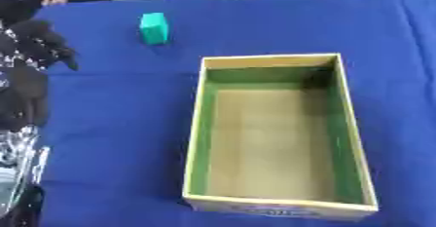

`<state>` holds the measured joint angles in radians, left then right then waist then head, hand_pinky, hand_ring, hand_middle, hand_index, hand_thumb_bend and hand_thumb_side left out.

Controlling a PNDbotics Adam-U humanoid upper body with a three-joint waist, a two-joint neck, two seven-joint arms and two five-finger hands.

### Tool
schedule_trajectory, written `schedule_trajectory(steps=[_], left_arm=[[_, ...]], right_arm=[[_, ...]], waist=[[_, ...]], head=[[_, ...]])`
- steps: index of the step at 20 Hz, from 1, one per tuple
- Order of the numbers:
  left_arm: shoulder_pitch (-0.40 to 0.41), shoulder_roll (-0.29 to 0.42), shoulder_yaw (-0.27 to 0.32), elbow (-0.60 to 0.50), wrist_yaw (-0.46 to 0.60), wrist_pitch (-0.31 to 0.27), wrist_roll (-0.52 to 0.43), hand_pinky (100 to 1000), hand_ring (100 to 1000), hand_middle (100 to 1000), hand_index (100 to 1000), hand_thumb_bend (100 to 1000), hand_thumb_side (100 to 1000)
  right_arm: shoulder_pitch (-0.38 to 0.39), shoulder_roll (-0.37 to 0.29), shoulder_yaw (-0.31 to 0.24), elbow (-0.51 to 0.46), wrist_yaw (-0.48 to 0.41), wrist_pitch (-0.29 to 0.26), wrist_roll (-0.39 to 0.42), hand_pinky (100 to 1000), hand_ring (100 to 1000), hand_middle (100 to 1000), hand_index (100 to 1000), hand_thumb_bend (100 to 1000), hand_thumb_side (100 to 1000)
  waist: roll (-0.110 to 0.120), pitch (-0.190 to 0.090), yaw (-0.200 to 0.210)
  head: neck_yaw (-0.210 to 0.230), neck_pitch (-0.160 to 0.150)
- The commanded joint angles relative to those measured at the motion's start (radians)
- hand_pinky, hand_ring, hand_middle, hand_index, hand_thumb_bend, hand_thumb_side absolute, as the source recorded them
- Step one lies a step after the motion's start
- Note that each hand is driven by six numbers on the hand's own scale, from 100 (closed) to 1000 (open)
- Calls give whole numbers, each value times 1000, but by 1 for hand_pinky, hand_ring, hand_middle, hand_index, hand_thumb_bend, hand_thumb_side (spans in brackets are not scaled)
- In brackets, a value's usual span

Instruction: Pick up objects on the table and place them in the box.

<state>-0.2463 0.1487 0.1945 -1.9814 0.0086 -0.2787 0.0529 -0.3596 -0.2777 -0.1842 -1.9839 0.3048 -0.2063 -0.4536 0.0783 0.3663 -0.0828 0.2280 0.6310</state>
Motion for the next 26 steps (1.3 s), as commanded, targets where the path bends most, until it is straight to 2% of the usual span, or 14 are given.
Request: schedule_trajectory(steps=[1, 11, 12, 16, 22, 23, 26], left_arm=[[-2, 10, 12, -19, -1, 1, 5, 382, 488, 516, 709, 100, 1000], [-2, 19, 16, -19, -6, 5, 14, 380, 491, 523, 720, 100, 1000], [-4, 31, 19, -19, -11, 9, 22, 324, 460, 499, 725, 100, 1000], [-25, 132, 28, -19, -80, 41, 55, 293, 457, 504, 739, 100, 1000], [-73, 310, 1, -19, -247, 174, 34, 329, 505, 566, 798, 103, 1000], [-80, 341, -4, -19, -276, 200, 24, 330, 509, 572, 802, 154, 1000], [-105, 431, -16, -17, -343, 266, 7, 333, 515, 576, 803, 212, 1000]], right_arm=[[-3, -15, -6, -16, -3, 2, 2, 740, 806, 680, 773, 100, 889], [-3, -17, -6, -16, -4, 3, 3, 741, 807, 680, 774, 100, 889], [-2, -18, -6, -16, -4, 3, 3, 741, 807, 680, 774, 100, 890], [-1, -24, -5, -16, -5, 2, 2, 741, 808, 681, 776, 100, 890], [-2, -31, -2, -16, -5, 1, 6, 741, 807, 680, 776, 100, 891], [-2, -33, -1, -16, -5, 0, 7, 741, 807, 680, 776, 100, 891], [-2, -39, 0, -16, -5, 0, 10, 742, 808, 680, 776, 100, 892]], waist=[[-3, -16, 0], [-3, -14, 1], [-3, -15, 1], [2, -15, 1], [13, -15, -10], [15, -15, -12], [21, -13, -18]], head=[[4, -12], [8, -14], [7, -15], [-1, -14], [-1, -4], [-1, -4], [-3, 1]])
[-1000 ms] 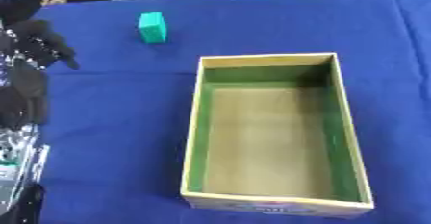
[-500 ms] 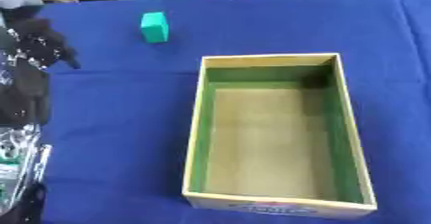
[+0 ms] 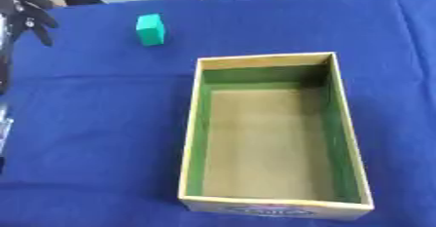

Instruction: Pick up objects on the table and place them in the box.

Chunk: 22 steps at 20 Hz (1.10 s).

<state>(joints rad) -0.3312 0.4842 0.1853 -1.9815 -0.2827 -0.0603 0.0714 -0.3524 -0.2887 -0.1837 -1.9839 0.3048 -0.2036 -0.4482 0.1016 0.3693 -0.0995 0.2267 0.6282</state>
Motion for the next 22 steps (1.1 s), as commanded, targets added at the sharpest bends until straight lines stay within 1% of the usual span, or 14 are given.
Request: schedule_trajectory(steps=[1, 4, 7, 9, 12, 15, 18, 20, 22], left_arm=[[-29, 123, -11, -13, -67, 63, -16, 335, 519, 580, 807, 229, 1000], [-62, 201, -23, 21, -88, 97, -32, 341, 531, 592, 817, 223, 1000], [-97, 264, -34, 73, -82, 107, -44, 351, 544, 604, 826, 225, 1000], [-124, 304, -44, 117, -87, 106, -59, 366, 560, 619, 835, 229, 1000], [-175, 360, -68, 200, -117, 91, -104, 392, 587, 642, 850, 244, 1000], [-234, 402, -96, 291, -167, 61, -169, 431, 623, 676, 875, 300, 1000], [-310, 434, -129, 401, -239, 9, -251, 486, 682, 724, 906, 363, 1000], [-362, 443, -151, 479, -306, -33, -306, 519, 716, 748, 922, 430, 1000], [-413, 440, -168, 549, -366, -73, -353, 557, 750, 776, 940, 515, 1000]], right_arm=[[-9, -30, 0, -16, -5, -2, 5, 742, 808, 680, 776, 100, 892], [-9, -36, 2, -16, -5, -3, 7, 742, 807, 680, 776, 100, 894], [-10, -42, 1, -16, -5, -3, 8, 742, 806, 680, 776, 100, 896], [-9, -46, 2, -16, -5, -3, 8, 741, 806, 680, 776, 100, 896], [-8, -54, 4, -16, -6, -3, 10, 741, 806, 680, 776, 100, 898], [-4, -63, 7, -16, -6, -2, 15, 742, 806, 680, 776, 100, 900], [0, -72, 10, -16, -6, -1, 19, 742, 805, 680, 776, 100, 901], [1, -78, 12, -16, -6, -1, 21, 742, 805, 680, 776, 100, 901], [3, -83, 14, -16, -6, -1, 23, 742, 805, 680, 776, 100, 901]], waist=[[0, -15, -3], [4, -15, -11], [6, -15, -20], [8, -15, -26], [12, -15, -33], [16, -15, -37], [19, -15, -40], [22, -15, -43], [24, -13, -47]], head=[[-4, 9], [-7, 31], [1, 47], [11, 49], [22, 42], [27, 38], [33, 32], [37, 21], [41, 10]])
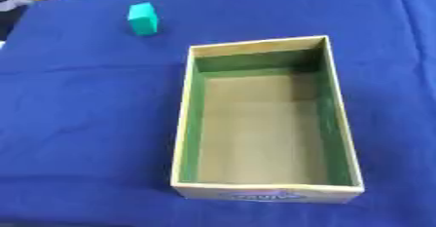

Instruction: Pick up objects on the table and place them in the box.

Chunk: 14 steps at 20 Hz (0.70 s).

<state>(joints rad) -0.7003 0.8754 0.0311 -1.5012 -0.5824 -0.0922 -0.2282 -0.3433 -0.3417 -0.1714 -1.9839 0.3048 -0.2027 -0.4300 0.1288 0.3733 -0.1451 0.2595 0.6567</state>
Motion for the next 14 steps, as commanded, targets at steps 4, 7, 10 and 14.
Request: schedule_trajectory(steps=[4, 7, 10, 14], left_arm=[[-139, 22, -40, 201, -179, -116, -130, 603, 792, 833, 981, 810, 1000], [-215, -8, -50, 314, -262, -140, -179, 627, 809, 851, 994, 1000, 1000], [-288, -39, -48, 416, -353, -151, -201, 638, 815, 856, 999, 1000, 1000], [-359, -76, -35, 518, -456, -168, -205, 658, 828, 884, 1000, 1000, 1000]], right_arm=[[-6, -36, 4, -16, -7, -2, 8, 742, 806, 679, 776, 100, 901], [-10, -40, 8, -16, -8, -3, 12, 742, 805, 679, 776, 100, 902], [-14, -43, 12, -16, -10, -5, 15, 742, 806, 679, 776, 100, 902], [-19, -48, 16, -16, -12, -7, 19, 743, 807, 679, 776, 100, 900]], waist=[[-2, -10, -9], [0, -4, -18], [5, 1, -28], [12, 12, -42]], head=[[13, -45], [13, -57], [19, -64], [32, -75]])
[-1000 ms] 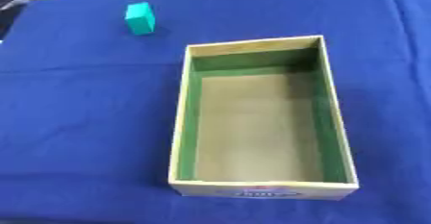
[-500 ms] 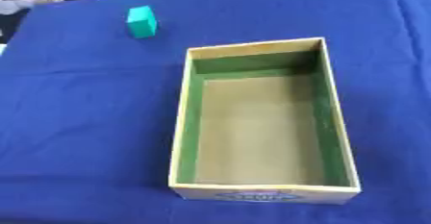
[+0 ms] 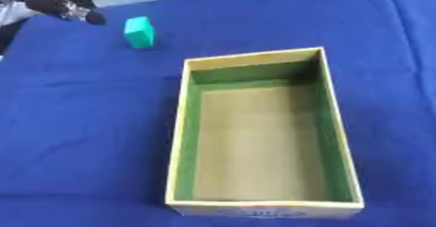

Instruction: Pick up objects on the table and place them in the box.

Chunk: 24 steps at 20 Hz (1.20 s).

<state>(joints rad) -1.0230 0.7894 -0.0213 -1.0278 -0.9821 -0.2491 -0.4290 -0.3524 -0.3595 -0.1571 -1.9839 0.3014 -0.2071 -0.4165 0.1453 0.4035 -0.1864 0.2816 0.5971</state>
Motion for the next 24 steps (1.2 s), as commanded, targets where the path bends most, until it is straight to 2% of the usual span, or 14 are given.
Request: schedule_trajectory(steps=[1, 5, 11, 12, 13, 18, 24], left_arm=[[-48, 3, 20, 62, -78, -18, -4, 661, 829, 889, 1000, 1000, 1000], [-75, -17, 26, 108, -124, -46, -14, 679, 838, 914, 1000, 1000, 1000], [-104, -25, 49, 175, -102, -42, -73, 679, 838, 909, 1000, 1000, 1000], [-105, -26, 50, 179, -97, -43, -82, 687, 846, 925, 1000, 1000, 915], [-107, -29, 50, 186, -84, -48, -101, 683, 843, 923, 1000, 989, 911], [-109, -29, 52, 189, -35, -45, -171, 674, 838, 912, 1000, 889, 846], [-109, -23, 57, 188, -42, -27, -189, 666, 832, 905, 1000, 743, 792]], right_arm=[[-11, -31, 2, -16, -9, -3, 6, 743, 807, 678, 776, 100, 900], [-15, -35, 5, -16, -9, -4, 9, 744, 809, 678, 776, 100, 898], [-22, -38, 12, -16, -11, -7, 16, 745, 811, 678, 777, 100, 897], [-23, -38, 12, -16, -12, -7, 16, 746, 812, 678, 777, 100, 895], [-23, -39, 12, -16, -12, -6, 16, 746, 812, 678, 777, 100, 894], [-27, -41, 15, -16, -12, -6, 18, 747, 814, 678, 777, 100, 892], [-31, -44, 18, -16, -13, -6, 21, 748, 816, 677, 778, 100, 891]], waist=[[-3, -15, -4], [7, -3, -17], [20, 11, -40], [21, 14, -42], [23, 19, -46], [32, 33, -58], [40, 46, -72]], head=[[11, -17], [9, -8], [34, -3], [37, -7], [39, -12], [52, -28], [59, -41]])
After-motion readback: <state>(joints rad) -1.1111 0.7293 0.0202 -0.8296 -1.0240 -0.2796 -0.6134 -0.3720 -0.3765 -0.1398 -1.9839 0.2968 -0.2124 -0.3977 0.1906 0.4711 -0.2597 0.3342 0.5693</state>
